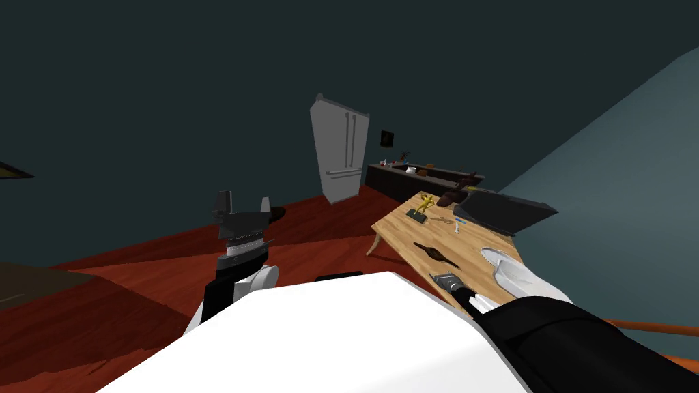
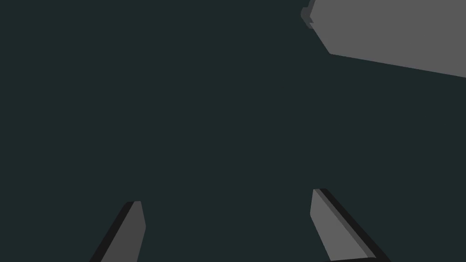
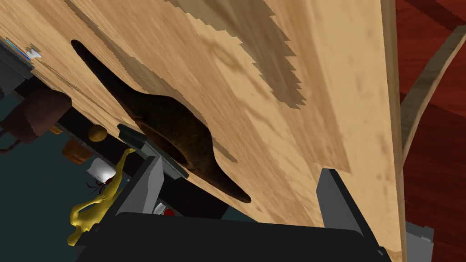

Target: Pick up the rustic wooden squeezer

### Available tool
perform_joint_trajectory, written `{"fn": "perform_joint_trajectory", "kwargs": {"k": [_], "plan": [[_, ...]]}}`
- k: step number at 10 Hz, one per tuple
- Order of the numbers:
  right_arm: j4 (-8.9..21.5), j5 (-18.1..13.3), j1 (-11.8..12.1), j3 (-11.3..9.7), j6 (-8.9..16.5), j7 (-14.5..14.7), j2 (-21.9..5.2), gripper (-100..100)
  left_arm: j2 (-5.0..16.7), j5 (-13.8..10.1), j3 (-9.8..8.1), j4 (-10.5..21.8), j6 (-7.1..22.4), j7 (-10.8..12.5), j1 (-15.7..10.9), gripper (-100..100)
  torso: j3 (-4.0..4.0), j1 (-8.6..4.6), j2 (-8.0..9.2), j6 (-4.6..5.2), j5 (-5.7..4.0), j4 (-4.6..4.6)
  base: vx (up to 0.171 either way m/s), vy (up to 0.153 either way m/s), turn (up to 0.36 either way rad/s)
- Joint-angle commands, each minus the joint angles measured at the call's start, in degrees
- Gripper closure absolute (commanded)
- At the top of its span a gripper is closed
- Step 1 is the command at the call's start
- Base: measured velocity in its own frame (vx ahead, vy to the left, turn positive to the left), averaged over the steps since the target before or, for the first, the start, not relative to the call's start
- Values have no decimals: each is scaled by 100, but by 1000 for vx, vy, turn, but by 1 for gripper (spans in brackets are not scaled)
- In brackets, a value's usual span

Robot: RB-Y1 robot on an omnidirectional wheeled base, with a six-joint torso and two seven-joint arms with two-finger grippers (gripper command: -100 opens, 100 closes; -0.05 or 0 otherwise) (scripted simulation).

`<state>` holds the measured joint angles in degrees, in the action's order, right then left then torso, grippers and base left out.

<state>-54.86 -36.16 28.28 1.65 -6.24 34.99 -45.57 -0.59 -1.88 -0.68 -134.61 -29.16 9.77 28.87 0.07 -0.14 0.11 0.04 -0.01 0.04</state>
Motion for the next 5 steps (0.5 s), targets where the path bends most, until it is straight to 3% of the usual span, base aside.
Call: {"fn": "perform_joint_trajectory", "kwargs": {"k": [1,4,5], "plan": [[224,-123,-77,-34,93,118,-32,-100,0,0,0,0,0,0,0,0,0,0,0,0,0,0,-12,-17,154],[735,-451,-193,-175,254,382,-235,-100,0,0,-1,0,0,0,1,0,0,-1,1,8,-2,0,-13,-10,206],[738,-451,-193,-175,254,382,-235,-100,0,0,0,0,0,0,0,0,0,-1,0,2,-1,0,-9,-14,128]]}}
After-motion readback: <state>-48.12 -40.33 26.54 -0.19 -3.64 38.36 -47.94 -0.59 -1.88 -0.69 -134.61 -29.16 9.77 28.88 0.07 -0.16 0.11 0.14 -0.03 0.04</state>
